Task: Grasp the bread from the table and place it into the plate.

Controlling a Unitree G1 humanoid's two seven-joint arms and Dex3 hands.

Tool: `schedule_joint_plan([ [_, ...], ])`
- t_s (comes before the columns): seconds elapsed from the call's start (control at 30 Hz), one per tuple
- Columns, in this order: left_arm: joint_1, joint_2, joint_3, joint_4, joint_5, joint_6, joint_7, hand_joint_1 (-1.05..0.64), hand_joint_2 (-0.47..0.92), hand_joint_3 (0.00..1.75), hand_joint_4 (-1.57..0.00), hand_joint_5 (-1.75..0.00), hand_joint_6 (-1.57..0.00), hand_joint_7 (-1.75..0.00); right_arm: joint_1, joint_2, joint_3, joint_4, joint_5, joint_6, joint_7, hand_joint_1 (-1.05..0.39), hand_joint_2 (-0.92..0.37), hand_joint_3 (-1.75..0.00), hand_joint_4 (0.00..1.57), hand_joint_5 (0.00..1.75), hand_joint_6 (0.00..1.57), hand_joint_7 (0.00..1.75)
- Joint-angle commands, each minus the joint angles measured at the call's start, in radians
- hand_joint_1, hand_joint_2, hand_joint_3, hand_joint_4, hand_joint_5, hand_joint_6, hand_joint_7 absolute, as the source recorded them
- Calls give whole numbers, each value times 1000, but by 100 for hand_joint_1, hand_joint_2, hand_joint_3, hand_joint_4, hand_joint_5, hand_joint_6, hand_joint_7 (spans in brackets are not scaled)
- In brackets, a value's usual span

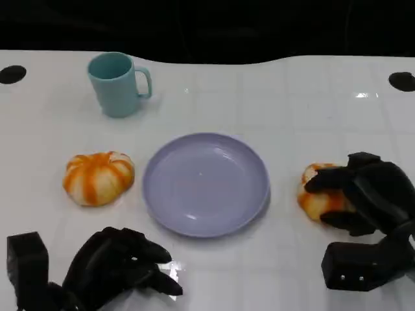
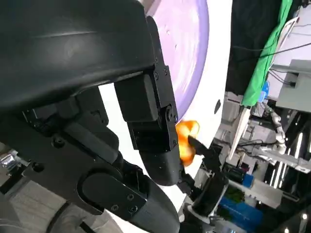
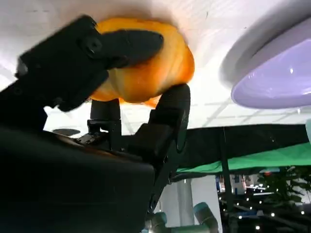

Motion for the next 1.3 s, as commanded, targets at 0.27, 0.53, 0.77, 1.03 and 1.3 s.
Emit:
schedule_joint_plan([
  [0.27,9,15,-1,-3,6,0,12,-105,68,0,-157,-21,-157,-3,4,-1,-20,-79,34,-50,-85,-6,-29,-131,98,175,79,169],
  [0.53,3,11,-1,5,10,-7,19,-105,68,0,-157,-21,-157,-3,5,-1,-36,-134,63,-80,-90,-5,-22,-140,101,175,78,175],
  [0.77,3,9,-1,0,6,-2,19,-105,68,0,-157,-22,-157,-4,-4,-3,-52,-203,103,-112,-9,-8,-17,-154,101,175,77,174],
  [1.03,23,11,-7,-26,2,-6,5,-105,69,0,-157,-22,-157,-3,6,52,-61,-323,135,-97,120,-11,-19,-159,102,175,80,167],
  [1.3,37,17,-13,-31,12,-13,15,-105,70,1,-157,-22,-157,-3,-33,119,-40,-330,151,-107,258,-11,-24,-153,100,175,82,162],
])
